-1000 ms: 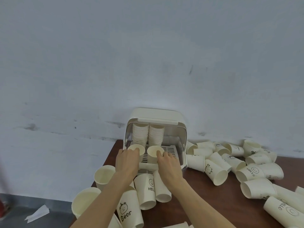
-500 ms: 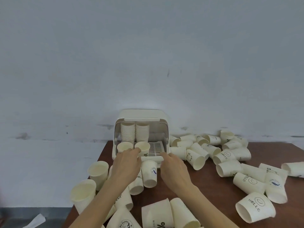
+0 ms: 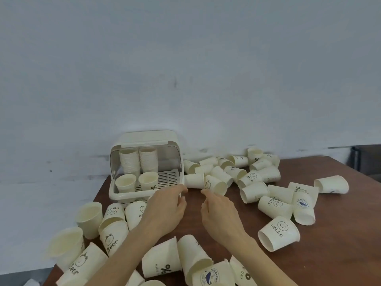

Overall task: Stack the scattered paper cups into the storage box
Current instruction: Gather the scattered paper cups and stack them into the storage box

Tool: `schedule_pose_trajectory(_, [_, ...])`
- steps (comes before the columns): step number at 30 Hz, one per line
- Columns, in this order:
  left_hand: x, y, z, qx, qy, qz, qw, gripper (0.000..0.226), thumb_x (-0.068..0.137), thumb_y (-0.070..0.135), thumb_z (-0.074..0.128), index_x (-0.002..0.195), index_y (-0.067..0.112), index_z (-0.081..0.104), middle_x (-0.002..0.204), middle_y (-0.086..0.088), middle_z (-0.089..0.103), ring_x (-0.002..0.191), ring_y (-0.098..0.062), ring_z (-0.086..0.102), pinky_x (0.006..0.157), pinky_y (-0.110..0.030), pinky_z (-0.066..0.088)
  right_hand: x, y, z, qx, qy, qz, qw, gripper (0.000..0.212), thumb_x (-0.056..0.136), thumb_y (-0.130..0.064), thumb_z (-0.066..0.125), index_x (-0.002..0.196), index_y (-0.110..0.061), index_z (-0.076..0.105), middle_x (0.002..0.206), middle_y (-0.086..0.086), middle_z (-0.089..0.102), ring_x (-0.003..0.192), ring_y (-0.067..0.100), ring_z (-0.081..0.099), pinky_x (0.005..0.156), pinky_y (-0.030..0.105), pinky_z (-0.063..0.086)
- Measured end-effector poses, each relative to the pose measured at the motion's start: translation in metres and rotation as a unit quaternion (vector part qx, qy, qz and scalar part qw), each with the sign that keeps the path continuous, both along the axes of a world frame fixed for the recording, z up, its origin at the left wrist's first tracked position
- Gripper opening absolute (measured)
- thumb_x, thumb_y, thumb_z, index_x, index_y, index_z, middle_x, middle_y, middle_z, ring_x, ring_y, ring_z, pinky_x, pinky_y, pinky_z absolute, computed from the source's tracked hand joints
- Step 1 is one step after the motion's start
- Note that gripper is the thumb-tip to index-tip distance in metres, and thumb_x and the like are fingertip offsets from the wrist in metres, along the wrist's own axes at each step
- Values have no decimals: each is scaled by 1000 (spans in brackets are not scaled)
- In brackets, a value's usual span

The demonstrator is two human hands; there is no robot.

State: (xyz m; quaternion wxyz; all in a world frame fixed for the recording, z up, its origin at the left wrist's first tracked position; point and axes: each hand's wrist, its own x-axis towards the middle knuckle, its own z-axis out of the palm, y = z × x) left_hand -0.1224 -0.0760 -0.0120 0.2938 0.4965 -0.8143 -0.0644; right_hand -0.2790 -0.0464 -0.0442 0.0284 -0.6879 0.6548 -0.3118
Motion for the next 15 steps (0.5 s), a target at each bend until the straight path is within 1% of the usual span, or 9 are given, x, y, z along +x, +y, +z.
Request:
schedule_pose_trajectory(2, [-14, -2, -1, 5, -13, -18, 1000, 31, 95, 25, 48, 123, 30, 61, 100, 10, 67, 97, -8, 59, 79, -20, 41, -15, 3, -2, 2, -9, -13, 1000, 39, 96, -24, 40, 135, -23, 44, 110, -3, 60, 103, 20, 55, 83, 32, 44])
schedule_pose_trajectory(3, [-22, -4, -1, 6, -21, -26, 999, 31, 95, 25, 48, 123, 30, 61, 101, 10, 67, 97, -8, 59, 79, -19, 40, -23, 3, -3, -2, -12, -20, 1000, 37, 96, -23, 40, 133, -22, 46, 109, -2, 60, 102, 20, 55, 80, 31, 42])
schedule_pose_trajectory(5, [-37, -7, -3, 7, -40, -44, 998, 32, 95, 26, 48, 124, 29, 61, 107, 11, 67, 103, -8, 59, 85, -22, 42, -37, 3, -5, -5, -3, -33, 999, 31, 95, -22, 39, 125, -18, 49, 102, -1, 59, 92, 19, 52, 72, 28, 35])
schedule_pose_trajectory(6, [-44, -9, -3, 10, -51, -53, 997, 32, 95, 27, 47, 124, 29, 61, 109, 11, 67, 104, -9, 59, 88, -24, 44, -44, 3, -6, -1, 2, -38, 999, 30, 95, -21, 39, 123, -18, 50, 99, -2, 58, 88, 18, 50, 71, 28, 34])
schedule_pose_trajectory(7, [-50, -10, -3, 14, -59, -61, 996, 32, 95, 27, 47, 124, 29, 61, 107, 10, 68, 103, -10, 59, 89, -26, 45, -50, 3, -6, 3, 3, -43, 999, 31, 95, -21, 39, 124, -18, 50, 98, -2, 57, 87, 18, 50, 71, 30, 36])
schedule_pose_trajectory(10, [-72, -13, -5, 27, -78, -87, 993, 32, 95, 27, 47, 124, 29, 61, 102, 6, 68, 97, -14, 61, 87, -31, 47, -72, 4, -9, 11, -5, -59, 998, 36, 94, -21, 41, 129, -21, 48, 97, -2, 59, 94, 20, 56, 77, 34, 44])
schedule_pose_trajectory(12, [-87, -13, -5, 35, -88, -104, 990, 32, 95, 28, 46, 123, 30, 61, 100, 6, 68, 95, -14, 61, 83, -31, 48, -88, 5, -10, 10, -13, -70, 997, 37, 94, -20, 41, 130, -20, 49, 100, -2, 62, 98, 20, 57, 81, 35, 45])
schedule_pose_trajectory(15, [-111, -10, -6, 53, -104, -134, 984, 30, 94, 29, 46, 120, 27, 60, 93, 6, 63, 90, -15, 59, 79, -32, 48, -111, 12, -9, 13, -16, -92, 996, 37, 95, -20, 41, 131, -19, 49, 105, 3, 65, 101, 24, 58, 82, 36, 44])
